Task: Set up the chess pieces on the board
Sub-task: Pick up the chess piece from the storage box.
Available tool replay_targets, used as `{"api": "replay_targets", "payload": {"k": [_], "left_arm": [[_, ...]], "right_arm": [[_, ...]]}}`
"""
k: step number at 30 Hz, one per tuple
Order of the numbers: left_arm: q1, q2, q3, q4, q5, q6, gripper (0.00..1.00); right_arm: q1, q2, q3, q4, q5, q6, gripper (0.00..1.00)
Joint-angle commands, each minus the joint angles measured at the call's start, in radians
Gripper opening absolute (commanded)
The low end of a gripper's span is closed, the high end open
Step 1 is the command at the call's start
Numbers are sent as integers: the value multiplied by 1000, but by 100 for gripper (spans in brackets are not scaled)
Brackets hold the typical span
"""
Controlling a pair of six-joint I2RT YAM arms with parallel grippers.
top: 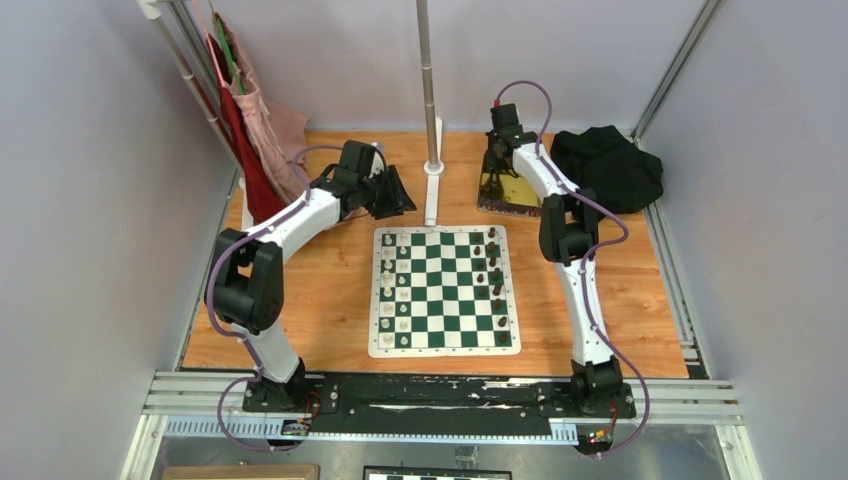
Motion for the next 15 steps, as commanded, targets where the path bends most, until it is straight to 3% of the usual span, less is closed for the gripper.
{"api": "replay_targets", "payload": {"k": [1, 8, 15], "left_arm": [[9, -41, -16, 25, 23, -7, 47], [9, -53, -16, 25, 22, -13, 47], [9, -60, 3, 23, 21, -22, 47]], "right_arm": [[-11, -38, -3, -65, 62, -76, 0], [-5, -96, -23, -86, 150, -189, 0], [10, -199, -59, -154, 124, -216, 0]]}}
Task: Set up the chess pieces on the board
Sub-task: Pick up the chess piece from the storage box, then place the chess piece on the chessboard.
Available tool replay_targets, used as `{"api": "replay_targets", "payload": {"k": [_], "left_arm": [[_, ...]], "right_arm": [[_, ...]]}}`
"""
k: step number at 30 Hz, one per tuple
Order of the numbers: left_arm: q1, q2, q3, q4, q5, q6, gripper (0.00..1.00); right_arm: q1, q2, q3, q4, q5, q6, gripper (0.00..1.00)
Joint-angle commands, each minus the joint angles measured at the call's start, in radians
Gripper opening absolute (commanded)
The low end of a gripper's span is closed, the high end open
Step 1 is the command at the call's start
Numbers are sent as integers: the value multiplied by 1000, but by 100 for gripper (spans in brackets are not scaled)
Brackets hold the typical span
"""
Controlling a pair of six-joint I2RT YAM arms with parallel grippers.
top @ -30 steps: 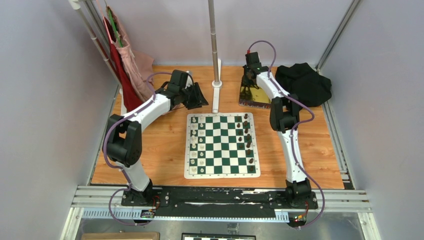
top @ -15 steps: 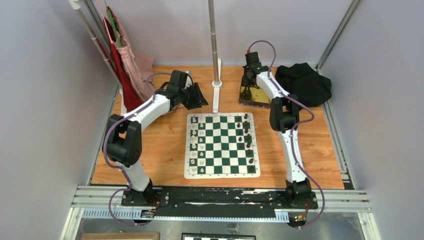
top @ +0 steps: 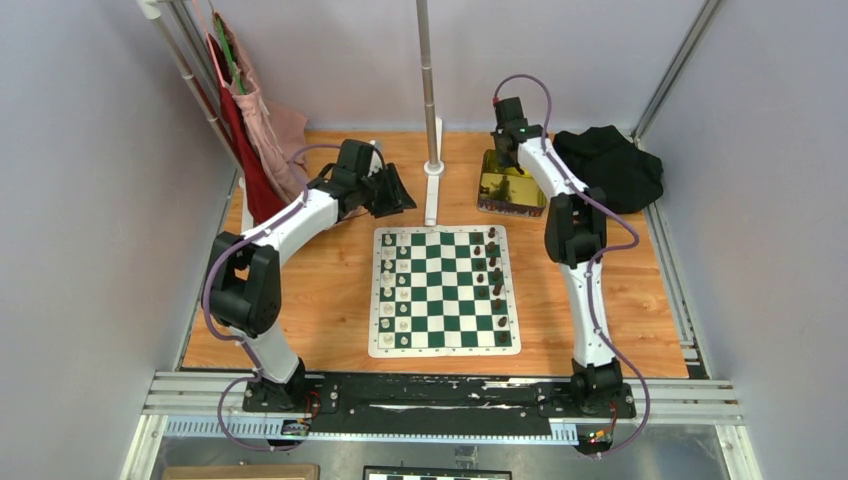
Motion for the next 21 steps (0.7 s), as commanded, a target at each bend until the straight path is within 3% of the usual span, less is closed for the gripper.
{"api": "replay_targets", "payload": {"k": [1, 11, 17, 21], "left_arm": [[9, -42, 12, 14, 20, -15, 47], [8, -153, -20, -17, -15, 4, 47], [8, -290, -125, 16, -5, 0, 47], [9, -377, -183, 5, -19, 42, 47]], "right_arm": [[14, -136, 1, -105, 3, -42, 0], [51, -390, -123, -334, -162, -36, 0], [194, -470, -80, -617, -151, -43, 0], [301, -583, -223, -690, -139, -20, 0]]}}
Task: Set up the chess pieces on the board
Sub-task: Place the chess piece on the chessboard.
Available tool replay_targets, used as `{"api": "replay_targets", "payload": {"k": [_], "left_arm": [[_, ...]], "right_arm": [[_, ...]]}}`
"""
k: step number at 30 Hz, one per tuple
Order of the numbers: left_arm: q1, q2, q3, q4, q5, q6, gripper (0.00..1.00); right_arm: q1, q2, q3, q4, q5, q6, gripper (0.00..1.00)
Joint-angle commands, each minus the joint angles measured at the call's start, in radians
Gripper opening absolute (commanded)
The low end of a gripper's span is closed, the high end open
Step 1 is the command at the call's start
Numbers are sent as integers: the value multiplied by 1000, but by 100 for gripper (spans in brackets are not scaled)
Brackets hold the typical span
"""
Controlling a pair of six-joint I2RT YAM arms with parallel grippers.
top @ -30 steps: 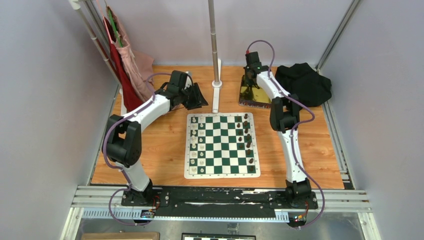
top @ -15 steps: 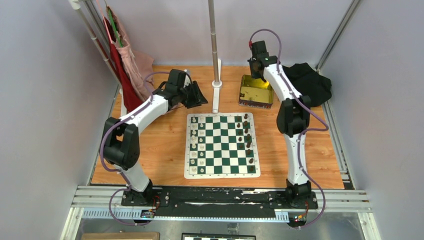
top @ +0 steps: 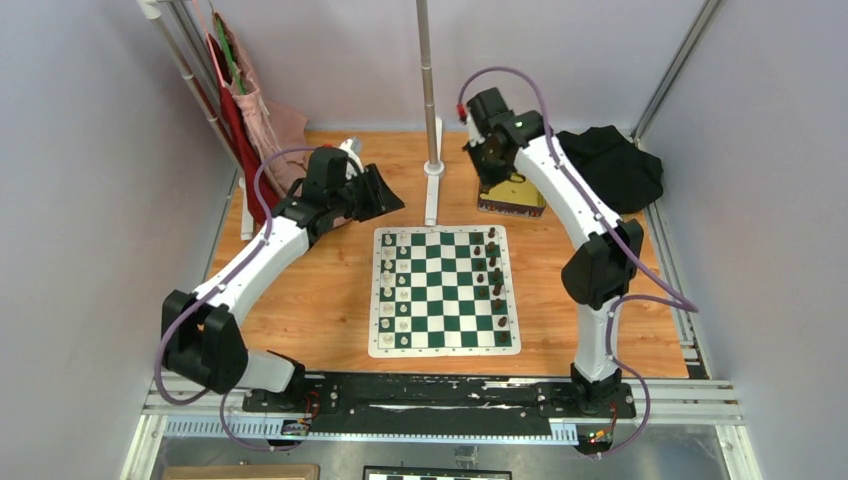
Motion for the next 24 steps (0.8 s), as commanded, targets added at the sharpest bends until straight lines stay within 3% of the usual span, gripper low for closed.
{"api": "replay_targets", "payload": {"k": [1, 11, 17, 24], "left_arm": [[9, -97, -68, 18, -7, 47, 47], [8, -349, -265, 68, -58, 51, 47], [7, -439, -350, 128, -64, 7, 47], [7, -476, -342, 111, -72, 19, 47]], "right_arm": [[139, -136, -149, -216, 4, 21, 0], [370, -376, -515, -314, 6, 136, 0], [441, -363, -618, -370, -11, 163, 0], [476, -301, -694, -333, -73, 147, 0]]}}
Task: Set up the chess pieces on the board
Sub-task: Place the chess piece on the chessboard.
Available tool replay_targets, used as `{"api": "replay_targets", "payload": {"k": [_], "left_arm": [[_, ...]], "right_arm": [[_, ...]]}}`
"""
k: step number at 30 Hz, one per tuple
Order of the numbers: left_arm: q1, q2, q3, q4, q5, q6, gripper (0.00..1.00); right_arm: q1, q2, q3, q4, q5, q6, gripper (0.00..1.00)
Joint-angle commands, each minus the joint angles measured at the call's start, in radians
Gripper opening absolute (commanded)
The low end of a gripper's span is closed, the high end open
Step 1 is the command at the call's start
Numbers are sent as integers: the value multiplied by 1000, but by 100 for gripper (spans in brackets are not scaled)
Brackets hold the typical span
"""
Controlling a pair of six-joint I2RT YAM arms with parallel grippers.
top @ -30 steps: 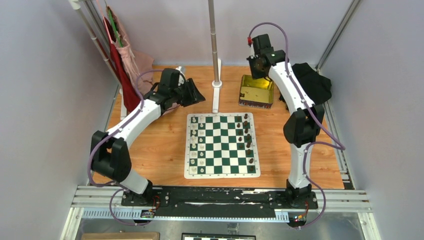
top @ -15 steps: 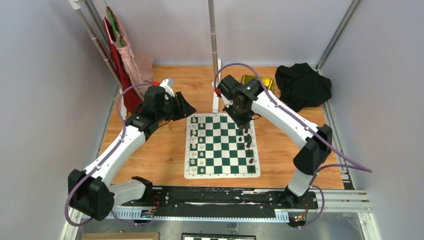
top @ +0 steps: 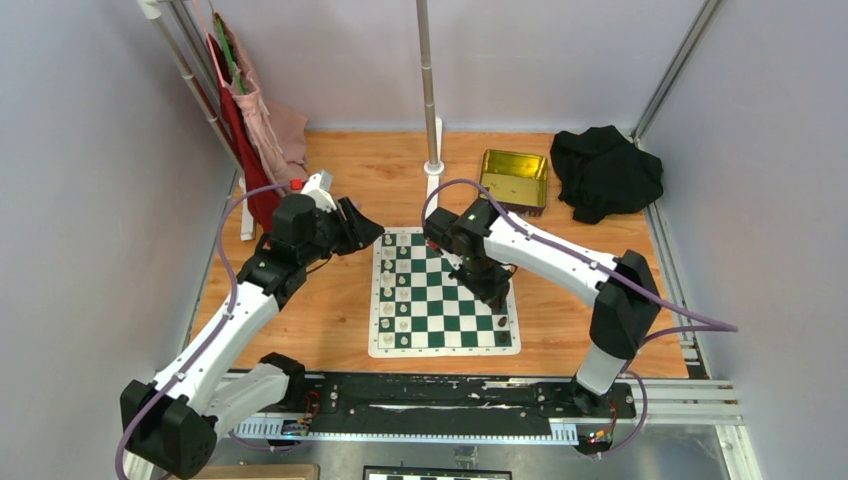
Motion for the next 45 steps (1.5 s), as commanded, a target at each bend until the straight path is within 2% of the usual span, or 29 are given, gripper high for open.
{"api": "replay_targets", "payload": {"k": [1, 13, 25, 45], "left_arm": [[7, -31, 22, 22, -16, 16, 47], [7, -29, 35, 19, -18, 39, 47], [7, -32, 52, 8, -22, 48, 47], [7, 1, 55, 46, -7, 42, 47]], "right_arm": [[22, 47, -34, -10, -82, -4, 0], [26, 159, -77, 90, -147, -30, 0], [11, 197, -154, 185, -163, -29, 0], [-65, 237, -192, 224, -139, -51, 1]]}}
